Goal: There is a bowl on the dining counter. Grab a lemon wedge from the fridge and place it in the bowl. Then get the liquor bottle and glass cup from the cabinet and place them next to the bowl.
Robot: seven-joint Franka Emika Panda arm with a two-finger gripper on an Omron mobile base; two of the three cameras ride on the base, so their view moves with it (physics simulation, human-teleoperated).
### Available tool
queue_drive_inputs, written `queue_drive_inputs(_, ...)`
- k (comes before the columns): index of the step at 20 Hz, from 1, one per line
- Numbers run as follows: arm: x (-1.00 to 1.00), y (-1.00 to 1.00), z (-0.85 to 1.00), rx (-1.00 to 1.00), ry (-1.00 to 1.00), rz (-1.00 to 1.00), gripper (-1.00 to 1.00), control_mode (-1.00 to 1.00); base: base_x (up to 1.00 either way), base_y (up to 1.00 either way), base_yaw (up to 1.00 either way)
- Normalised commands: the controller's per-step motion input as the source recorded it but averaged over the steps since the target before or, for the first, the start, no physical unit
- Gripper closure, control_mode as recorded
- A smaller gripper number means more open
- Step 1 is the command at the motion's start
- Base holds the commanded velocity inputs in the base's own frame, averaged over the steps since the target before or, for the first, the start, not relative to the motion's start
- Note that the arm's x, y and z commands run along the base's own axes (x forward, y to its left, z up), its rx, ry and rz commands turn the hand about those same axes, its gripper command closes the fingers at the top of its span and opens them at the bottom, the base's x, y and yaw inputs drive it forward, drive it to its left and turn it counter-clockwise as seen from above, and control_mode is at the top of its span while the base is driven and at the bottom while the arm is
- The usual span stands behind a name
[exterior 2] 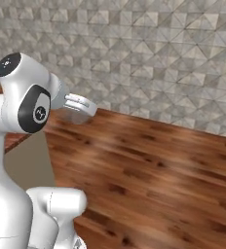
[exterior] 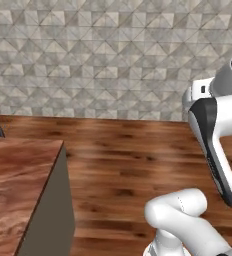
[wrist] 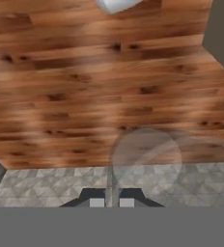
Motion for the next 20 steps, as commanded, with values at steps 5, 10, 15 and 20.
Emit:
queue_drive_inputs(5, 0.00, 0.00, 0.00, 0.00, 0.00, 0.00, 1.00, 1.00, 1.00, 0.00, 0.00)
queue_drive_inputs(10, 0.00, 0.00, 0.00, 0.00, 0.00, 0.00, 1.00, 1.00, 1.00, 0.00, 0.05)
queue_drive_inputs(15, 0.00, 0.00, 0.00, 0.00, 0.00, 0.00, 1.00, 1.00, 1.00, 0.00, 0.25)
queue_drive_inputs(20, 0.00, 0.00, 0.00, 0.00, 0.00, 0.00, 1.00, 1.00, 1.00, 0.00, 0.41)
